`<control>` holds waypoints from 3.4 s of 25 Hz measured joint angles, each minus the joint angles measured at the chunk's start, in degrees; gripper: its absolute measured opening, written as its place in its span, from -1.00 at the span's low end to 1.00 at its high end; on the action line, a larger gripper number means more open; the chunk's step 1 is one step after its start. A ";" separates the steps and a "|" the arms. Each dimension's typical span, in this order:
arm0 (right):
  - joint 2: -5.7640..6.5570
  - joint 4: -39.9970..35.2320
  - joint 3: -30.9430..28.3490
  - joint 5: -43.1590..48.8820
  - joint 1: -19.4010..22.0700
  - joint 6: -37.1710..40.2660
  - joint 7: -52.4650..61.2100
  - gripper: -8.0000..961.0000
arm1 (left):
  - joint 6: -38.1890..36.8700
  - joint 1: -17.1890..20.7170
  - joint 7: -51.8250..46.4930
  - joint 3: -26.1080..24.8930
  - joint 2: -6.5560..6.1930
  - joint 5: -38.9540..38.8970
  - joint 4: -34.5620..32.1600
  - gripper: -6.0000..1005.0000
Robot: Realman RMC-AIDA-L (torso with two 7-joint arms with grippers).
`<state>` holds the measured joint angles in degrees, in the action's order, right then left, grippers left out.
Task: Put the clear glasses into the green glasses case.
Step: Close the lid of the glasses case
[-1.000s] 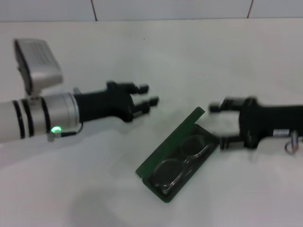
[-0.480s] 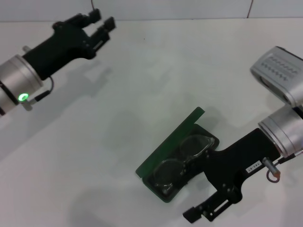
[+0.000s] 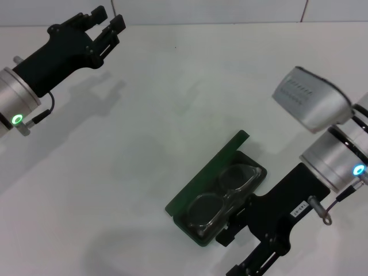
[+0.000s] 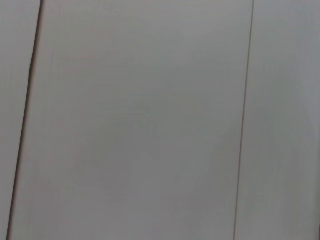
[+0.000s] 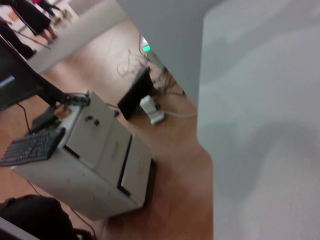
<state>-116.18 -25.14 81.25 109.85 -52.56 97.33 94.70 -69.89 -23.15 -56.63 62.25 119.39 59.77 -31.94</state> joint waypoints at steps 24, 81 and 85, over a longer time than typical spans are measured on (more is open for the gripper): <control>-0.01 -2.28 20.18 -9.12 -2.95 -14.02 8.69 0.60 | -0.25 0.22 0.00 0.22 -0.01 0.52 0.20 -0.10; 0.49 -8.95 -20.66 -32.48 27.22 -18.63 -32.74 0.60 | -15.43 -6.18 31.65 0.63 0.81 -27.72 29.45 0.00; 0.23 -0.23 -20.80 -46.56 27.73 -19.11 -47.48 0.60 | -7.04 -8.27 18.37 4.90 -0.85 -18.90 22.83 0.04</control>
<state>-115.95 -25.36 60.44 63.29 -24.83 78.21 47.22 -76.93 -31.42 -38.26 67.15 118.55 40.87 -9.11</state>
